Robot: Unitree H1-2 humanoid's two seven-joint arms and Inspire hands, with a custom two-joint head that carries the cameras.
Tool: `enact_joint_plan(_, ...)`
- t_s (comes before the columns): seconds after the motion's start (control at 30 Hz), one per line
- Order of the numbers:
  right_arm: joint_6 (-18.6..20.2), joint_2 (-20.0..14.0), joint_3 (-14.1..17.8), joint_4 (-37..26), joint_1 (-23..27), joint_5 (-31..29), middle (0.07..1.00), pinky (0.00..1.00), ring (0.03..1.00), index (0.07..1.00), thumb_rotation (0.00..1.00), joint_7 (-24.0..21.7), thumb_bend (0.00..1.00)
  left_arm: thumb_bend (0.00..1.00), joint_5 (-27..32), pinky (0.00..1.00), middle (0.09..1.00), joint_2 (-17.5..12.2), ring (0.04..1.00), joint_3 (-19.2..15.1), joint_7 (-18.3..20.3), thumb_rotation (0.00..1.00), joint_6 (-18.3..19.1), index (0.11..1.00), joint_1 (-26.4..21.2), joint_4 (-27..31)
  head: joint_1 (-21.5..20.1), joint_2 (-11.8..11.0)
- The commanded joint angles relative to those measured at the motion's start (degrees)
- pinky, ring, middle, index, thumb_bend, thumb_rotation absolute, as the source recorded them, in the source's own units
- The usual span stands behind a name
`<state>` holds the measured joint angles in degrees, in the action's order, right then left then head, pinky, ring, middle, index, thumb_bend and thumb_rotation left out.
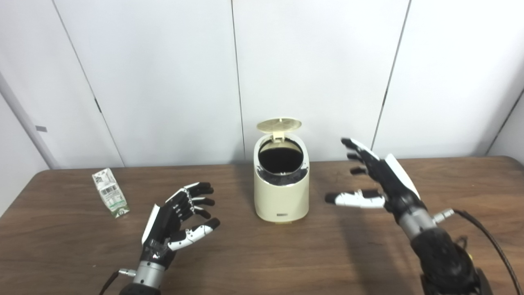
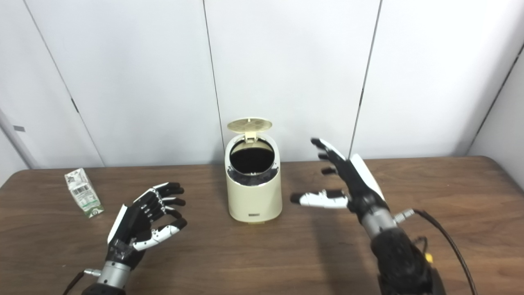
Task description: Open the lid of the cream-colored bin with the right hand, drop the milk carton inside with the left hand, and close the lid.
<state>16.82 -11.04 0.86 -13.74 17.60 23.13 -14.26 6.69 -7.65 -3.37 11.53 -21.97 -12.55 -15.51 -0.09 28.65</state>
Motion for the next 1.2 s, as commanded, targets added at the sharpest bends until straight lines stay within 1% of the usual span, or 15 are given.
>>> enact_joint_plan(0.0,-3.68,-0.74,-0.47,-1.7,0.45,-1.45,0.909,0.72,0.858,0.913,0.32,1.42,0.82,0.7,0.27,0.52,0.747,1.82,0.661,0.81,-0.48,0.07,0.22,0.763,4.77,-3.94,0.18,-0.26)
enact_joint_plan(0.1,-5.24,-1.2,-1.13,-1.08,-1.29,-2.2,0.92,0.71,0.863,0.922,0.31,2.29,0.83,0.71,0.39,0.52,0.744,1.82,0.658,0.74,-0.5,0.09,0.15,0.763,4.73,-4.16,0.68,-0.86)
enact_joint_plan(0.2,-7.05,-0.88,-1.39,-0.59,-3.09,-3.05,0.919,0.71,0.856,0.915,0.21,3.58,0.83,0.7,0.17,0.52,0.739,1.77,0.654,0.68,-0.61,0.07,-0.75,0.766,4.65,-4.53,2.01,-1.43)
enact_joint_plan(0.23,-7.67,-0.78,-1.26,-0.27,-3.68,-3.76,0.919,0.71,0.856,0.915,0.2,3.84,0.83,0.69,-0.01,0.52,0.739,1.85,0.653,0.61,-0.82,0.06,-1.34,0.766,4.65,-4.43,3.17,-1.67)
enact_joint_plan(0.3,-8.62,-0.7,-1.04,0.43,-4.46,-5.2,0.918,0.74,0.864,0.913,0.16,4.32,0.84,0.71,-0.34,0.51,0.736,1.99,0.649,0.53,-1.22,0.11,-2.38,0.762,4.65,-4.03,4.13,-1.83)
enact_joint_plan(0.33,-8.97,-0.68,-0.95,0.74,-4.85,-5.83,0.918,0.75,0.866,0.913,0.15,4.56,0.84,0.71,-0.43,0.51,0.735,1.91,0.649,0.64,-1.13,0.12,-3.0,0.762,4.7,-3.19,5.43,-2.15)
enact_joint_plan(0.43,-10.25,-0.82,-0.91,1.78,-5.41,-6.99,0.921,0.79,0.878,0.92,0.13,5.27,0.82,0.69,-0.35,0.52,0.735,1.95,0.652,0.75,-1.22,0.02,-3.07,0.751,4.94,0.43,7.75,-2.8)
enact_joint_plan(0.47,-10.57,-0.9,-0.81,2.2,-5.53,-7.57,0.932,0.82,0.893,0.925,0.1,5.36,0.81,0.68,-0.6,0.52,0.73,1.98,0.651,0.68,-1.58,0.01,-2.74,0.748,5.05,2.09,9.33,-3.2)
enact_joint_plan(0.5,-10.77,-0.99,-0.75,2.49,-5.61,-8.03,0.94,0.83,0.906,0.931,0.1,5.43,0.81,0.67,-0.82,0.52,0.727,1.99,0.652,0.67,-1.86,0.0,-2.49,0.746,5.15,3.2,9.68,-3.28)
enact_joint_plan(0.63,-11.96,-1.79,-0.32,3.42,-6.14,-9.82,0.952,0.87,0.924,0.938,0.08,5.63,0.8,0.67,-4.57,0.52,0.724,0.94,0.643,-0.22,-4.0,0.0,-2.85,0.739,5.01,8.95,13.92,-4.49)
enact_joint_plan(0.73,-11.58,-2.04,-0.12,3.26,-6.49,-10.49,0.96,0.88,0.934,0.946,0.03,5.83,0.79,0.7,-5.72,0.52,0.721,-0.03,0.635,-1.03,-4.73,0.0,-1.56,0.729,4.73,12.97,16.37,-5.44)
enact_joint_plan(0.87,-9.61,-1.67,0.13,2.39,-7.2,-11.5,0.966,0.86,0.932,0.953,0.01,5.82,0.78,0.74,-6.23,0.55,0.725,-2.36,0.656,-2.55,-5.25,0.08,2.17,0.745,3.93,18.35,20.16,-7.03)
enact_joint_plan(1.0,-9.08,-1.62,-0.16,1.8,-7.62,-12.1,0.963,0.82,0.915,0.948,0.03,5.63,0.77,0.75,-8.11,0.56,0.752,-6.07,0.687,-5.29,-6.12,0.11,6.29,0.779,2.71,22.71,21.39,-7.44)
enact_joint_plan(1.07,-9.05,-1.91,-0.71,1.34,-7.68,-10.74,0.959,0.77,0.899,0.94,0.09,5.88,0.77,0.76,-9.27,0.57,0.756,-8.2,0.696,-6.71,-6.55,0.11,7.53,0.787,1.86,23.92,22.06,-7.67)
enact_joint_plan(1.17,-9.4,-2.04,-0.89,1.2,-7.6,-10.14,0.945,0.75,0.892,0.925,0.17,6.09,0.78,0.79,-10.05,0.57,0.761,-11.59,0.698,-8.68,-6.94,0.08,8.72,0.788,0.29,24.48,22.73,-7.87)
